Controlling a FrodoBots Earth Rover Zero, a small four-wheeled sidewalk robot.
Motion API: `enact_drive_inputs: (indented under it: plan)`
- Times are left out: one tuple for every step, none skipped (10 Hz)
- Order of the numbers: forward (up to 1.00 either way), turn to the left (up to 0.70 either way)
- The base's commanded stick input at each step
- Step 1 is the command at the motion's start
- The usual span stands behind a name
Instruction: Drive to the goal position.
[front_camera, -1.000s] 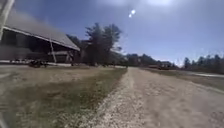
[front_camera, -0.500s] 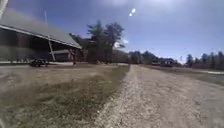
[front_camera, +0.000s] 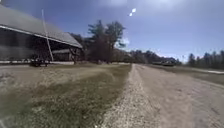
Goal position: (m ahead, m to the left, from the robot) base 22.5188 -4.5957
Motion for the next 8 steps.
enact_drive_inputs:
  plan:
    - [0.70,0.00]
    - [0.70,0.00]
    - [0.70,0.00]
    - [0.70,0.00]
    - [0.70,0.00]
    - [0.70,0.00]
    - [0.70,0.00]
    - [0.70,0.00]
